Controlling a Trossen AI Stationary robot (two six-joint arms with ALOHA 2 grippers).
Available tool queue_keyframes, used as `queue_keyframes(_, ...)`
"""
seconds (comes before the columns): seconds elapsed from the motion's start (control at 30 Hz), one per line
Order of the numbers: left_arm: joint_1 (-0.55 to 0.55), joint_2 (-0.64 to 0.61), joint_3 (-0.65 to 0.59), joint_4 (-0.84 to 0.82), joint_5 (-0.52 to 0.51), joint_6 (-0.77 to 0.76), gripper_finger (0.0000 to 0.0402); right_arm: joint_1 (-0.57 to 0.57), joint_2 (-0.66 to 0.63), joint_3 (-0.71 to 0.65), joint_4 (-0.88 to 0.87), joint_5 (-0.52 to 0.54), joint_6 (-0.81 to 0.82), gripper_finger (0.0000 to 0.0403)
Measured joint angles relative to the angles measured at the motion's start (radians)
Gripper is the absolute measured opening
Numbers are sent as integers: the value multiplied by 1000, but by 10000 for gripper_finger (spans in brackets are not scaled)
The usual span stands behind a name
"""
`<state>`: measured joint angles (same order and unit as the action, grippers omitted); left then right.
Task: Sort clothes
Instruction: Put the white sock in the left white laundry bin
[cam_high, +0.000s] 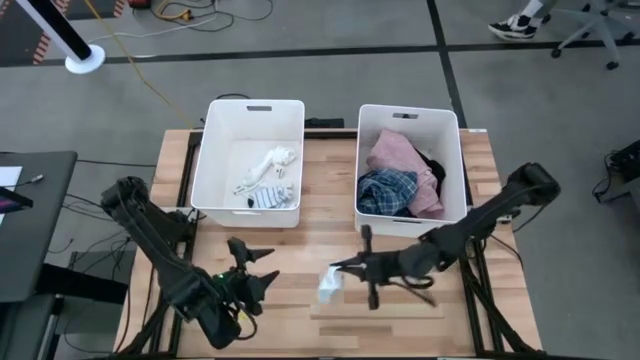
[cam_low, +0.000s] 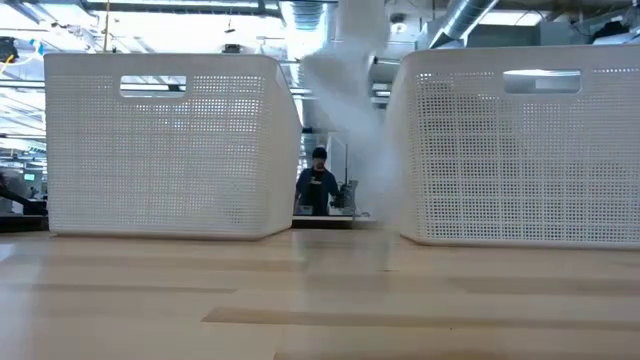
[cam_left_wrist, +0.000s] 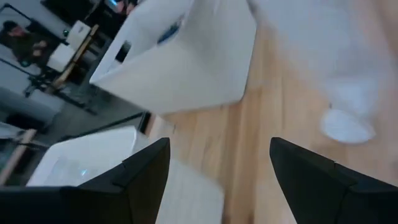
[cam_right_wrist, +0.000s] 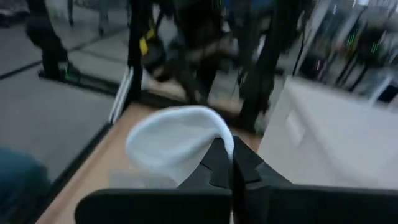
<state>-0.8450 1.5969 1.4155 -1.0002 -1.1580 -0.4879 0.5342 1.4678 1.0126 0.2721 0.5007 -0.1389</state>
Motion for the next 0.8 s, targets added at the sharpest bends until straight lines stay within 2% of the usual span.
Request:
queue_keyframes(0.23, 14, -66, 0, 394, 32, 333, 272, -27, -85, 98, -13, -30, -191, 0)
queue_keyframes(0.47, 60, -87, 0, 739, 71, 652, 272, -71, -88, 245, -141, -56, -260, 0)
queue_keyframes(0.63, 120, -87, 0, 844, 148, 717, 272, -93, -88, 337, -229, -56, -283, 0)
queue_keyframes(0.8, 184, -86, 0, 861, 124, 693, 272, -94, -89, 402, -287, -56, -303, 0)
